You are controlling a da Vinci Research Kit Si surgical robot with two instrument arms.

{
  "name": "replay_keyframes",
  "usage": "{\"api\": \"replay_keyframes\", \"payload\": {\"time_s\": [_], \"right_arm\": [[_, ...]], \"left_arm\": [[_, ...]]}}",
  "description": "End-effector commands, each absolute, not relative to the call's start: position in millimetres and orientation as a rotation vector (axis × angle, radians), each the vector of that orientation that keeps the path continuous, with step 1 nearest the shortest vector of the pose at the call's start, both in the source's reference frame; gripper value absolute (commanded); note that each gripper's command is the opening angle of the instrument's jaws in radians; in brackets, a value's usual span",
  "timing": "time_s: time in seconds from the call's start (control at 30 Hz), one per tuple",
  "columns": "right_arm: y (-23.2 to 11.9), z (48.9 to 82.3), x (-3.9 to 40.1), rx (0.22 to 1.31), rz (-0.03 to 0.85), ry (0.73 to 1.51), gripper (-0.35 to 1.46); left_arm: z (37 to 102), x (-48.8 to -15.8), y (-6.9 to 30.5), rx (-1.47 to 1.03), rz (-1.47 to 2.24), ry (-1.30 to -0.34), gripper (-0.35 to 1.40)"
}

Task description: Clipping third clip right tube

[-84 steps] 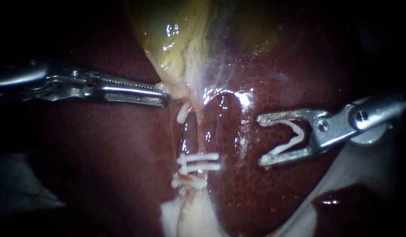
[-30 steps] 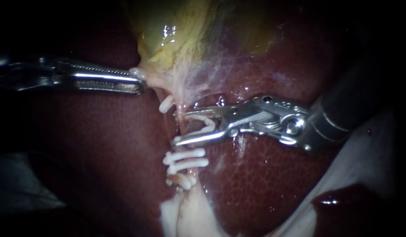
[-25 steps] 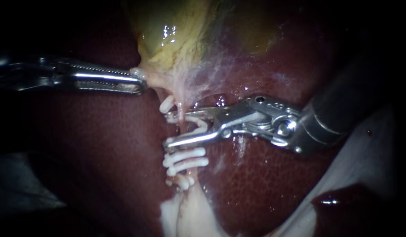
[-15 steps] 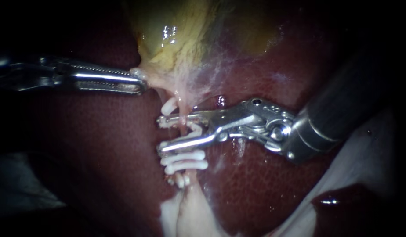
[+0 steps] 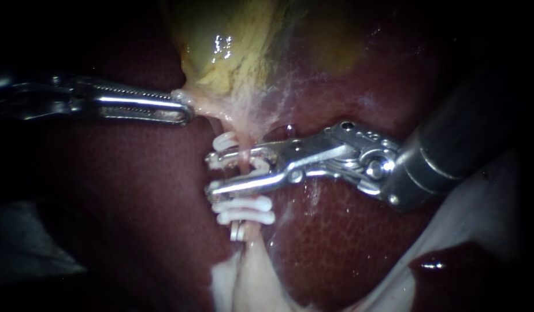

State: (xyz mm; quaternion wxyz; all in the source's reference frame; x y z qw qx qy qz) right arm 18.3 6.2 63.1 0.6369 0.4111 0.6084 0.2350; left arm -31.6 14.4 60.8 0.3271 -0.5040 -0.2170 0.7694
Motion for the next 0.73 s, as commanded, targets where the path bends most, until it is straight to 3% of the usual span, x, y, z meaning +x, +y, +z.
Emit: {"api": "replay_keyframes", "payload": {"time_s": [0.03,0.2,0.73], "right_arm": [[6.3,63.0,18.2,0.945,0.542,1.386,-0.09],[6.4,62.9,18.0,0.964,0.560,1.377,-0.35],[6.3,63.4,17.7,0.980,0.559,1.372,-0.35]], "left_arm": [[60.9,-31.6,14.5,-1.320,2.015,-0.568,-0.35],[60.9,-31.6,14.5,-1.320,2.015,-0.568,-0.35],[60.9,-31.7,14.5,-1.320,2.015,-0.568,-0.35]]}}
